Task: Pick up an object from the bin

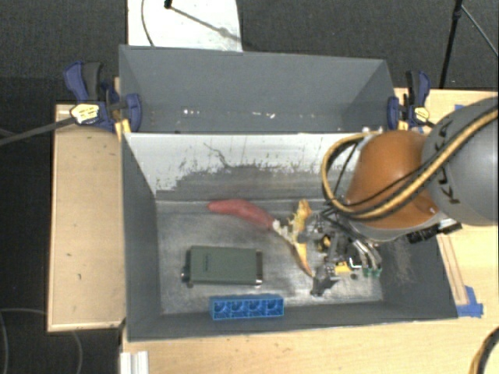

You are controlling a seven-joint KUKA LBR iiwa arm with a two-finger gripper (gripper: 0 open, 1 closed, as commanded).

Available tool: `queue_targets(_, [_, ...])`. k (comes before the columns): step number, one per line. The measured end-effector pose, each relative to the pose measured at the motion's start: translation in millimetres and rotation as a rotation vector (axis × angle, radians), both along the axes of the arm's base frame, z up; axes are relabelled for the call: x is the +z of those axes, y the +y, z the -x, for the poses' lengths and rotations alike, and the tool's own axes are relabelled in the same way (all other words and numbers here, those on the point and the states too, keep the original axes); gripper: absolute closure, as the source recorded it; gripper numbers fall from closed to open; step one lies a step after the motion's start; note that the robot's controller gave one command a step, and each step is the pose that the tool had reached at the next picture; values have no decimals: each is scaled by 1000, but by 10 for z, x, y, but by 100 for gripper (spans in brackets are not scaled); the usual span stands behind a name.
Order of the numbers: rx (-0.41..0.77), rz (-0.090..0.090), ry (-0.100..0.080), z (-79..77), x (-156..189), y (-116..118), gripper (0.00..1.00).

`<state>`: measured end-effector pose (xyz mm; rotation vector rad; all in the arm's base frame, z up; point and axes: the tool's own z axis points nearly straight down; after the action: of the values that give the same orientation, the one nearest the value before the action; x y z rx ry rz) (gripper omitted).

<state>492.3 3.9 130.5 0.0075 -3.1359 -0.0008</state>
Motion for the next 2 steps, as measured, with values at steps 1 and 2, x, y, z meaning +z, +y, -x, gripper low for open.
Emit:
queue_targets(1, [0,0,-8,-21,34,0,0])
queue_targets(2, [154,1,-13,-114,-195,21,0])
